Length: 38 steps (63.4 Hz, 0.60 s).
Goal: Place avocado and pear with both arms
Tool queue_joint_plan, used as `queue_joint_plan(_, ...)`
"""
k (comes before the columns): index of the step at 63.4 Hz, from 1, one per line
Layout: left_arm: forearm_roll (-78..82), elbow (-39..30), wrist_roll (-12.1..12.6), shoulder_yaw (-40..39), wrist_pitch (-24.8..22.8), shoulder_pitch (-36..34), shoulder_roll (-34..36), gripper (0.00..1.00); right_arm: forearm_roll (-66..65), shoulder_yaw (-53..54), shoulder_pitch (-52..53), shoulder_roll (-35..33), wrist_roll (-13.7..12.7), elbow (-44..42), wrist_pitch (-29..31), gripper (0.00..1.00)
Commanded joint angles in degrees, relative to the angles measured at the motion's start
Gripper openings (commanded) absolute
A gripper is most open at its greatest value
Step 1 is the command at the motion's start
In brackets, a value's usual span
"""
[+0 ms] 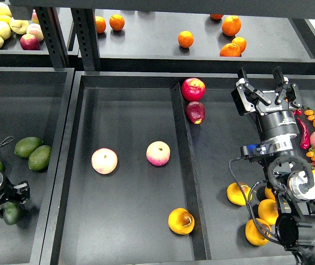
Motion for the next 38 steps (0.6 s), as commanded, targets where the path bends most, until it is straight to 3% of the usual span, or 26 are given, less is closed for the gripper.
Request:
queue_joint_plan(1,0.8,0.1,0.0,-0.2,0.0,0.0,-0.1,0.61,0.0,-0.2,0.0,0.0,0.0,-0.1,0.0,1.0)
queue_joint_plan(11,1.4,0.3,0.0,-0.2,0.0,-0.2,-0.1,0.65,-0.9,-0.3,0.0,0.0,0.0,-0.1,0.0,1.0)
queue_joint_plan(29,1.5,0.3,0.0,-1.8,0.0,-0.8,0.1,0.88,-1.0,-0.9,0.0,0.0,0.0,-0.1,0.0,1.0)
queue_joint_plan(38,1.5,0.2,0.0,-4.0,0.0,-2.1,0.9,0.93,-1.0,-1.1,0.0,0.0,-0.1,-0.1,-0.1,1.0)
